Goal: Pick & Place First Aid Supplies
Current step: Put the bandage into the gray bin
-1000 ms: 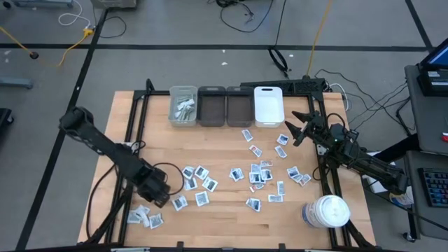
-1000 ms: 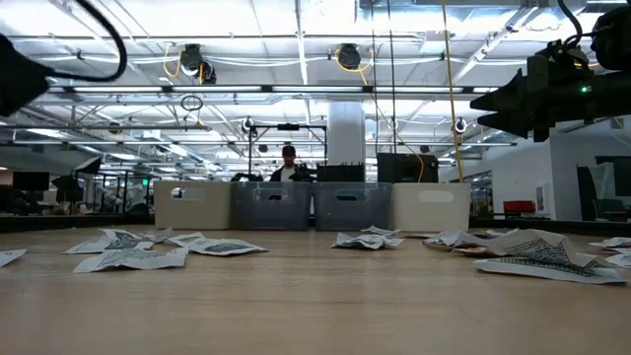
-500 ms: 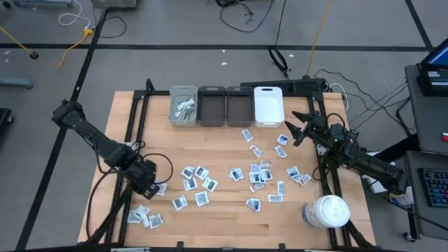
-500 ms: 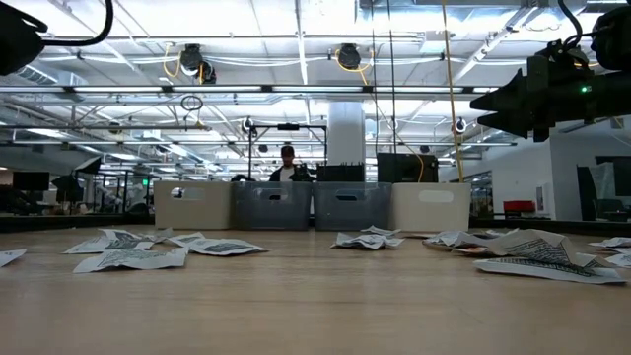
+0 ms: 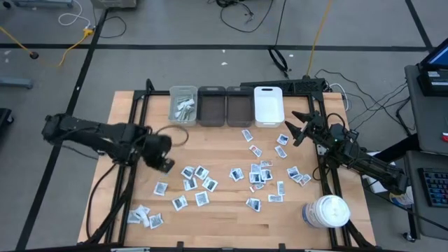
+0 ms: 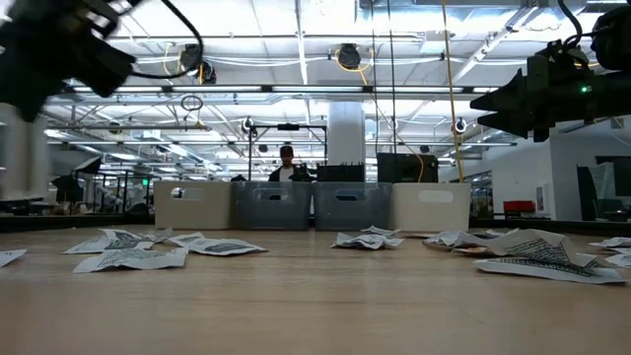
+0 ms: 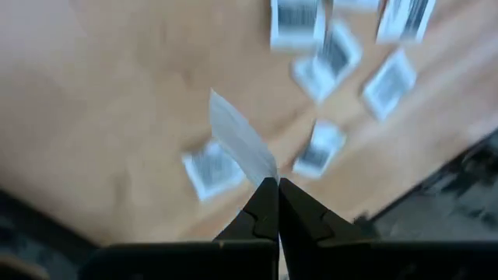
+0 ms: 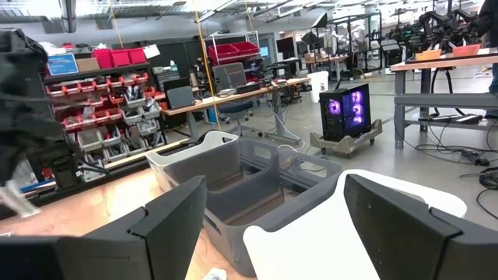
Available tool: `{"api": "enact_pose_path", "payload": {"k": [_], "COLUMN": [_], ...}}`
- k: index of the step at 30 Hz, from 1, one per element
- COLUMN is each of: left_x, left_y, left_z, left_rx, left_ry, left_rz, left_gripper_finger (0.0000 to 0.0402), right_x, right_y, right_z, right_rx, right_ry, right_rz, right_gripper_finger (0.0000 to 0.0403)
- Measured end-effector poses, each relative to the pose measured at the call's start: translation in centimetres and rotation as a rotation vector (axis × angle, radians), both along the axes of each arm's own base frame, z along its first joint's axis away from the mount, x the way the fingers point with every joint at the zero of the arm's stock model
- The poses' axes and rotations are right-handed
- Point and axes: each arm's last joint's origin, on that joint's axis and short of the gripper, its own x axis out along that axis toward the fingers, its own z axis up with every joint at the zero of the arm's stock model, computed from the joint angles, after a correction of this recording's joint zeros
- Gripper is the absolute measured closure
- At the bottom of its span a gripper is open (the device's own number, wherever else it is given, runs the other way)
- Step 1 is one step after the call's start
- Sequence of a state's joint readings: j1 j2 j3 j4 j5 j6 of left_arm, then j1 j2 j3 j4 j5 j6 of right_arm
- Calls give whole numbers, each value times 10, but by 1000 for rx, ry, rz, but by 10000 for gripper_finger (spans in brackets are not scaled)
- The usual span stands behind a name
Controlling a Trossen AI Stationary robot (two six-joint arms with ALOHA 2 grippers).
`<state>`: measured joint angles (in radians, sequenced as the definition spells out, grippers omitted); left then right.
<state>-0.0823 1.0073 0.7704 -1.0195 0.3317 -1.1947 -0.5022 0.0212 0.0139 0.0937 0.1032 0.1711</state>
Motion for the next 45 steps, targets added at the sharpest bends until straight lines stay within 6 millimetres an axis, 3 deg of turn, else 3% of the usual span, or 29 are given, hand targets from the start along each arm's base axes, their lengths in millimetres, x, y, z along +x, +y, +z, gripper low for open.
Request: {"api": "enact_pose_path", "payload": {"k": [10,18,24,35,38,45], "left_x": [-9,-30,-22,1,5,21], "left_y": [80,121,152,236,256,280], "left_z": [0,2,28,57,50,5], "left_rx": [100,149,201,276,281,204], "left_ry": [-79,-90,-55,-32,4,109], "left_rz": [241,405,390,381,375,303], "left_gripper_finger": [401,401,401,401,401,401], "right_x": [0,0,0,0,0,0], "right_y": [0,0,0,0,0,0], "right_z": [0,0,0,0,0,0], "right_rx": [0,0,0,0,0,0], "right_ry": [0,-1,0,0,-1,-1], "right_rz": [0,0,0,0,0,0], "right_gripper_finger": [105,105,105,105,105,105]}}
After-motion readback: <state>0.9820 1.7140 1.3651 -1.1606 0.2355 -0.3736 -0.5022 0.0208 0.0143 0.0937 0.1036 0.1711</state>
